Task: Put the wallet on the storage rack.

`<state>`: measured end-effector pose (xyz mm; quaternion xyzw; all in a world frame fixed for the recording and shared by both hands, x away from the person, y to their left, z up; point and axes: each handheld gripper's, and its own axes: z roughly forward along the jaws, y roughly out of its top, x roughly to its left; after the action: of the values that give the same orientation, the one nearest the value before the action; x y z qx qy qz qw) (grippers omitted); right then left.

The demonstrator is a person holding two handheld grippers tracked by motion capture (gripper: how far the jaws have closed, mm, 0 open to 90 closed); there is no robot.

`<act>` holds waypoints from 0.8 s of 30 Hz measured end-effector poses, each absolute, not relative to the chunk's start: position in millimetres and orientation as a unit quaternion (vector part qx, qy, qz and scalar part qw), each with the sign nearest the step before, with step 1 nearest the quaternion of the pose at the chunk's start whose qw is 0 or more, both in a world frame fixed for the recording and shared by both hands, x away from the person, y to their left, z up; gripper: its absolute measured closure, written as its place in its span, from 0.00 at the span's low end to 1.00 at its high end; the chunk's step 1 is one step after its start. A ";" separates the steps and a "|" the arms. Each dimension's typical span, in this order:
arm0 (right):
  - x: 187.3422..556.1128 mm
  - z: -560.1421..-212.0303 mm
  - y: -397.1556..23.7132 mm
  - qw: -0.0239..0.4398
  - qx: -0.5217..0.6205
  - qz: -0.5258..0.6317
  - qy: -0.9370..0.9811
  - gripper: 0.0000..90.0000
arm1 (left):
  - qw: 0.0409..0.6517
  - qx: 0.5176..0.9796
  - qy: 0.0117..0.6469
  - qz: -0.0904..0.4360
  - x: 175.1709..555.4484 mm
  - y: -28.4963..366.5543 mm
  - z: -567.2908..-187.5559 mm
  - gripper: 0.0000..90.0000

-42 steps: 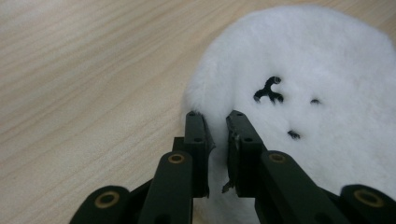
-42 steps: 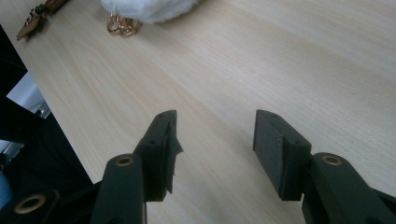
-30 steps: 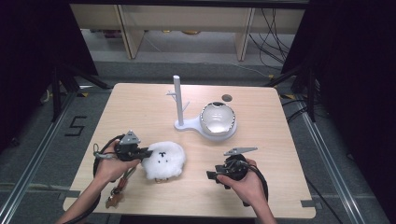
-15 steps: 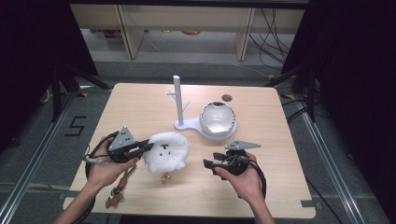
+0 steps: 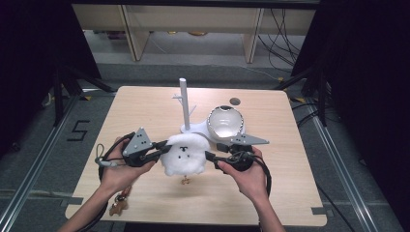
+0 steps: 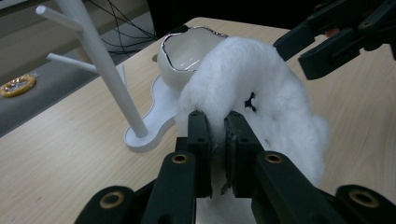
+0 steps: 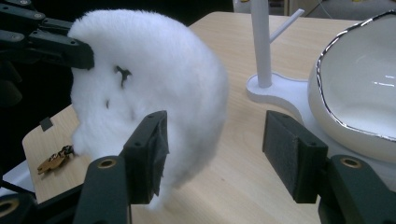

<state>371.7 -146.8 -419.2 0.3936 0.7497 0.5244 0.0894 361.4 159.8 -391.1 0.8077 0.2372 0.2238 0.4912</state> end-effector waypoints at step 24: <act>372.2 -406.1 -144.0 0.146 0.358 0.547 0.742 0.89 | 0.533 0.779 0.223 0.245 363.1 152.1 -379.3 0.74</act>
<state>372.2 -144.0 -406.1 0.3582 0.7424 0.5470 0.1459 363.1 152.1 -379.3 0.7786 0.2226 0.2449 0.5331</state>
